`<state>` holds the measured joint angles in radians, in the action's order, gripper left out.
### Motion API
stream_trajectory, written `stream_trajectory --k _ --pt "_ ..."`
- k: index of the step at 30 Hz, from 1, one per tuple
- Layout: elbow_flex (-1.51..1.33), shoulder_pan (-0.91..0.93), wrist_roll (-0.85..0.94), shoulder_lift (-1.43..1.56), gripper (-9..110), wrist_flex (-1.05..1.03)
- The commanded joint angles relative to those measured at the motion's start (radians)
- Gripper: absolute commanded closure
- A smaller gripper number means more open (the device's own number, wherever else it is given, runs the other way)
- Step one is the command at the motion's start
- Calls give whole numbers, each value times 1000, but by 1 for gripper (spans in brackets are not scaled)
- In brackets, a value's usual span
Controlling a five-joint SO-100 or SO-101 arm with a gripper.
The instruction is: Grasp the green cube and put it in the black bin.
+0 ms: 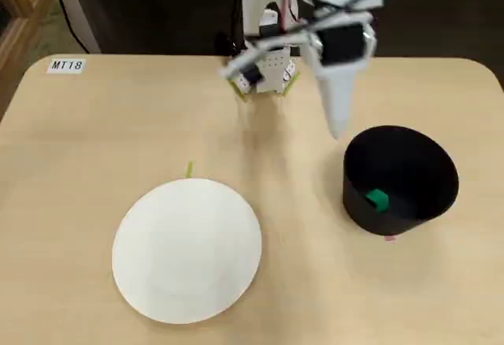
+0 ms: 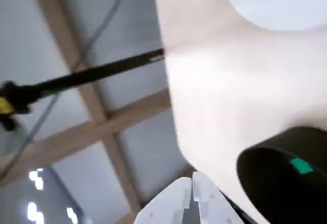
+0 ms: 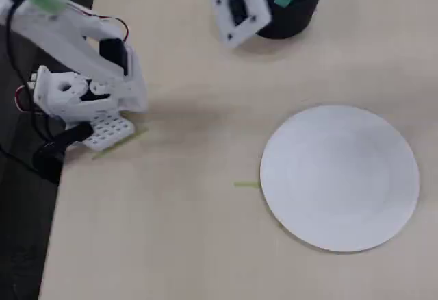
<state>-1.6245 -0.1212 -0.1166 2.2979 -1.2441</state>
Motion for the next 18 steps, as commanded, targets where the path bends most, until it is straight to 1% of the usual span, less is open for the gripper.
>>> stream_trajectory --k 1,6,9,18 --pt "-532 12 -26 434 102 147" --pt "-937 14 -58 759 102 264" --pt "-1098 31 -64 908 102 275" --pt "-1276 46 5 908 102 295"
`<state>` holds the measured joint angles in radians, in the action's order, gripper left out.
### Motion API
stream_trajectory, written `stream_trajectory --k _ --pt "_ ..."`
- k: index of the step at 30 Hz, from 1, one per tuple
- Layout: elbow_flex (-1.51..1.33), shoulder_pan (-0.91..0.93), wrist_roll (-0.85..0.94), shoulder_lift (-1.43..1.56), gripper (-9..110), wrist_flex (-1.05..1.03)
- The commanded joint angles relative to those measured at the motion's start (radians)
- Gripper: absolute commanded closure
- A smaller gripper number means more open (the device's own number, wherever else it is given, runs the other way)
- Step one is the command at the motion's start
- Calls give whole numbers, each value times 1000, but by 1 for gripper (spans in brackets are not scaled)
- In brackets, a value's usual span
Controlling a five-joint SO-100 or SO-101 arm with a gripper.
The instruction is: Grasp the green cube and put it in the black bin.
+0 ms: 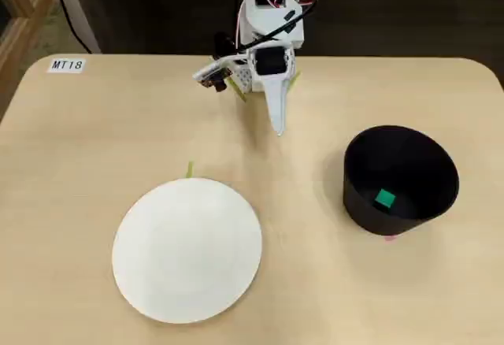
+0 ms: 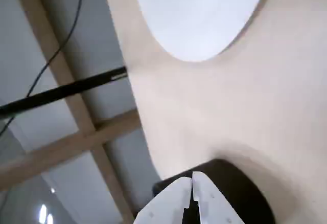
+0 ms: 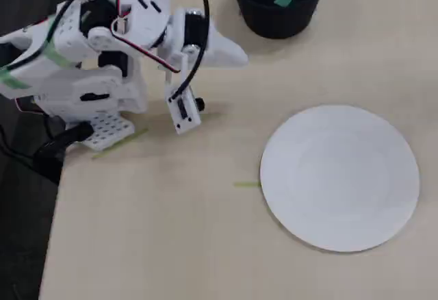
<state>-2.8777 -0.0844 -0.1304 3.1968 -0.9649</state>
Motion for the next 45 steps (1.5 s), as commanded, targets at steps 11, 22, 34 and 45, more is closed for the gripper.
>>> stream_trajectory --k 11,22,34,45 --pt "-107 18 95 9 102 20" --pt "-109 29 54 9 102 20" --pt "-120 29 54 9 101 55" --pt "-120 29 54 9 101 55"
